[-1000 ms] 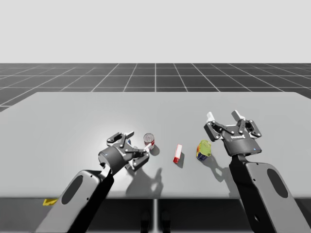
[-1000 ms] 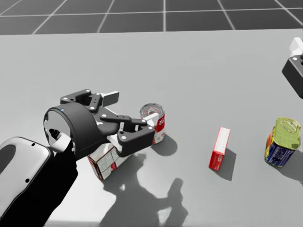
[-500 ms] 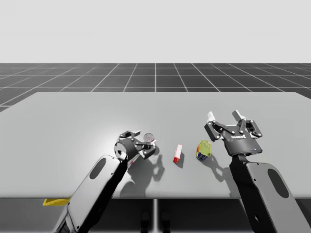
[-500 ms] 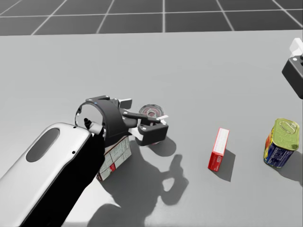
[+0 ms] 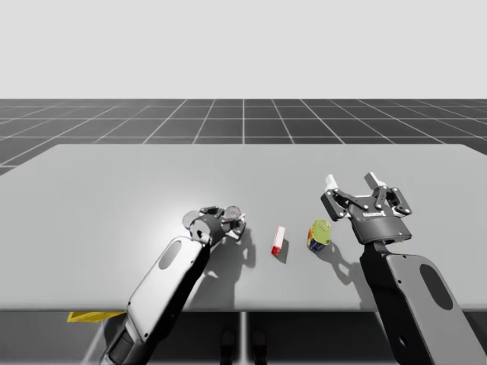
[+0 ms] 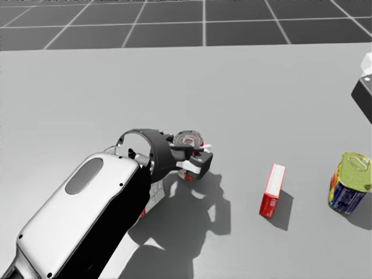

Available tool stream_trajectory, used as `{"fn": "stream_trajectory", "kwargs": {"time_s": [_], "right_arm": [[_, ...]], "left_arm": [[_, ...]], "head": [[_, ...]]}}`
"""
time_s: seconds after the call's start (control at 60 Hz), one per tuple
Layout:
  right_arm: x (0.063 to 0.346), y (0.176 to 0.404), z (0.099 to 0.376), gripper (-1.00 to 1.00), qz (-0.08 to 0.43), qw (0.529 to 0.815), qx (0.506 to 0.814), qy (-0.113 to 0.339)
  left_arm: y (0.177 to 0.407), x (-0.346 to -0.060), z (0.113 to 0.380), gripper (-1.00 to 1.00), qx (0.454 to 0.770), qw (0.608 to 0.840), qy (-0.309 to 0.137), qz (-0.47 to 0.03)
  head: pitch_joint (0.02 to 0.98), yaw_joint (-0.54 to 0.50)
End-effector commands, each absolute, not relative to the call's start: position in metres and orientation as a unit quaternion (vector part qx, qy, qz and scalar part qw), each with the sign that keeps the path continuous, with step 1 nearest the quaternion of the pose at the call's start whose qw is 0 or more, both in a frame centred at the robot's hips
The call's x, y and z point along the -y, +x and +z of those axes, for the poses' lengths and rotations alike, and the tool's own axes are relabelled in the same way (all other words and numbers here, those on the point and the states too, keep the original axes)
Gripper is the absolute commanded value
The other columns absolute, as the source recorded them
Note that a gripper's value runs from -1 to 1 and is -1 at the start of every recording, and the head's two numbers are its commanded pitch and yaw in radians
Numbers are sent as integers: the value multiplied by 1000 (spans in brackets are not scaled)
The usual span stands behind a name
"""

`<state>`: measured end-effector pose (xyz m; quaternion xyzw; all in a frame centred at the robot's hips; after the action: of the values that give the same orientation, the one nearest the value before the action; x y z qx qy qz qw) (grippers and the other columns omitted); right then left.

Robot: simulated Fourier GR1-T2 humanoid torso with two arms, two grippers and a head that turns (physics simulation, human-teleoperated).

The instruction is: Lift the red soup can off the table.

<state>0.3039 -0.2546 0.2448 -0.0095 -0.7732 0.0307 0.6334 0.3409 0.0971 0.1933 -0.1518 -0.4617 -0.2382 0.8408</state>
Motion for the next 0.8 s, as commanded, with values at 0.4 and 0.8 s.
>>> {"fn": "stream_trajectory", "kwargs": {"time_s": [0.4,0.8], "right_arm": [[255,304,244,-1000,30,633,773,-12],[257,304,244,-1000,30,633,774,-12]], "left_arm": [[333,-94,180,1000,434,844,-169,-264],[324,-87,209,1000,460,826,-177,-274]], "head": [[510,87],[451,90]]}}
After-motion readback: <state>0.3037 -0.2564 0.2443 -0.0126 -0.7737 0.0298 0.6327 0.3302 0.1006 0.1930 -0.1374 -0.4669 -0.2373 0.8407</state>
